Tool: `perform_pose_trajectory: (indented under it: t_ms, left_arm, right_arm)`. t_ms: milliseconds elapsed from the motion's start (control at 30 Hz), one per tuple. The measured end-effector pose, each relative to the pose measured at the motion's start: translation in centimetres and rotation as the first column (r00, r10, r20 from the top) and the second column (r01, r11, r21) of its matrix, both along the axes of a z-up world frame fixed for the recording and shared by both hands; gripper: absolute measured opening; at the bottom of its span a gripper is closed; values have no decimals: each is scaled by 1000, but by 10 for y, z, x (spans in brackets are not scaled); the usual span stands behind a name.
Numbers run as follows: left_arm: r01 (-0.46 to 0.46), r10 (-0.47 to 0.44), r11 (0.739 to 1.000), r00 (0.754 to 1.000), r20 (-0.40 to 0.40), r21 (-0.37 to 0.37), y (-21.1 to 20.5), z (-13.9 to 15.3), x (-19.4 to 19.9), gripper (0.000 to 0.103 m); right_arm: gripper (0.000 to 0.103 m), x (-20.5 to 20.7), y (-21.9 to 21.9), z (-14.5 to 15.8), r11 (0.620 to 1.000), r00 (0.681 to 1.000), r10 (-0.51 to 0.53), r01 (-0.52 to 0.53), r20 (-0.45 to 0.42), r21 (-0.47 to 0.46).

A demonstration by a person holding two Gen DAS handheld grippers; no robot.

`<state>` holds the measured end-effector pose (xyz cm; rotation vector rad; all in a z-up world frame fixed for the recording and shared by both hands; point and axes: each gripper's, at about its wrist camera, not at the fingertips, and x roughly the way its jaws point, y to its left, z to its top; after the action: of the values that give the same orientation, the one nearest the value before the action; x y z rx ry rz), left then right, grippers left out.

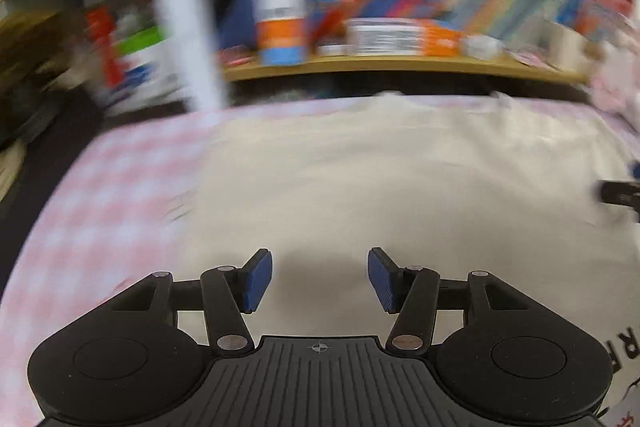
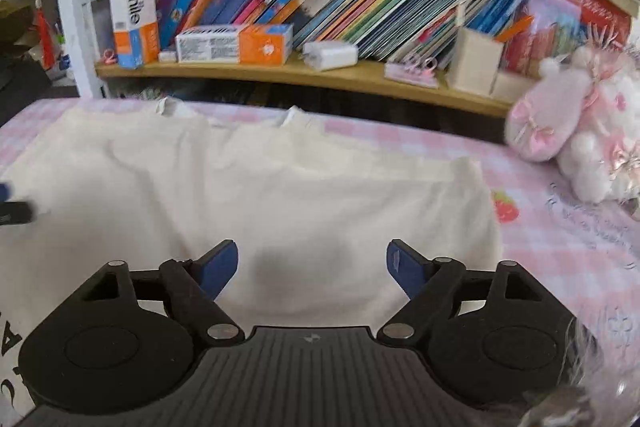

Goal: Fold clothes

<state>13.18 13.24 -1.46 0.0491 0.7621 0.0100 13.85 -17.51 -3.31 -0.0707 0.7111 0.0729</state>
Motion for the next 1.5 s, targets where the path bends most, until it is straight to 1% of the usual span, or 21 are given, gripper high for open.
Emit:
perform_pose_trajectory:
  t_ms: [67, 167, 300, 400, 533, 733, 800, 833, 867, 933, 967, 1033, 1167, 1233, 1300, 1333, 1367, 1400, 1433, 1467, 1500]
  left_arm:
    - [-72, 72, 997, 997, 4, -32, 23, 6, -11, 53]
    - [-165, 165, 984, 986, -7, -73, 51, 12, -32, 53]
    - [-253, 244, 955, 967, -73, -155, 73, 12, -55, 52]
    - [-283, 266, 937, 958, -108, -203, 79, 11, -69, 52]
    - [-302, 275, 925, 951, -142, -230, 79, 9, -81, 53]
    - [-341, 293, 904, 934, -206, -257, 76, 8, -92, 53]
    - [-356, 297, 885, 928, -227, -298, 77, 5, -95, 53]
    - [-373, 304, 866, 921, -241, -333, 80, 3, -97, 52]
    - [-400, 323, 835, 912, -254, -378, 84, 1, -99, 52]
    - [-457, 362, 752, 889, -281, -475, 95, -3, -102, 49]
    - [-483, 381, 702, 876, -297, -524, 102, -6, -104, 49]
    - [-536, 424, 590, 842, -333, -604, 114, -11, -109, 49]
    - [-582, 485, 356, 784, -388, -731, 135, -27, -117, 49]
    - [-577, 490, 283, 774, -402, -766, 140, -34, -114, 49]
    - [-575, 490, 243, 768, -413, -781, 143, -38, -110, 49]
    - [-574, 491, 233, 766, -414, -785, 144, -39, -107, 49]
    - [-576, 497, 229, 762, -415, -785, 144, -38, -104, 48]
    - [-581, 503, 232, 758, -415, -781, 143, -37, -101, 48]
    - [-586, 510, 237, 754, -414, -775, 142, -36, -98, 44]
    - [-595, 514, 252, 750, -416, -763, 141, -36, -94, 38]
    - [-607, 517, 273, 747, -419, -746, 140, -35, -90, 21]
  right_arm:
    - [75, -4, -14, 6, 998, 998, -59, 59, -13, 11]
    - [72, -19, -42, 16, 982, 984, -169, 172, -54, 72]
    - [69, -53, -66, 24, 951, 963, -241, 259, -122, 169]
    - [69, -77, -69, 22, 943, 955, -246, 275, -167, 185]
    - [69, -105, -69, 23, 940, 948, -246, 284, -202, 187]
    - [69, -139, -81, 30, 904, 921, -274, 345, -277, 251]
    - [69, -149, -83, 31, 899, 920, -256, 340, -297, 277]
    - [69, -153, -85, 31, 890, 915, -254, 348, -312, 295]
    - [69, -157, -89, 29, 871, 907, -257, 367, -335, 327]
    - [65, -161, -98, 24, 813, 885, -270, 421, -380, 403]
    - [59, -163, -102, 21, 779, 873, -276, 449, -403, 438]
    - [54, -166, -109, 13, 711, 848, -283, 499, -448, 496]
    - [52, -172, -122, -1, 560, 804, -289, 583, -521, 589]
    - [51, -167, -127, -2, 513, 798, -288, 595, -529, 619]
    - [50, -161, -131, -7, 453, 791, -295, 610, -536, 650]
    - [45, -158, -133, -10, 419, 785, -300, 618, -541, 665]
    - [37, -153, -134, -13, 395, 778, -306, 628, -549, 671]
    - [31, -148, -135, -17, 371, 770, -311, 638, -557, 675]
    - [15, -142, -136, -20, 369, 765, -314, 644, -563, 670]
    - [6, -136, -137, -23, 373, 761, -313, 649, -568, 664]
    - [5, -132, -138, -24, 381, 764, -308, 645, -567, 662]
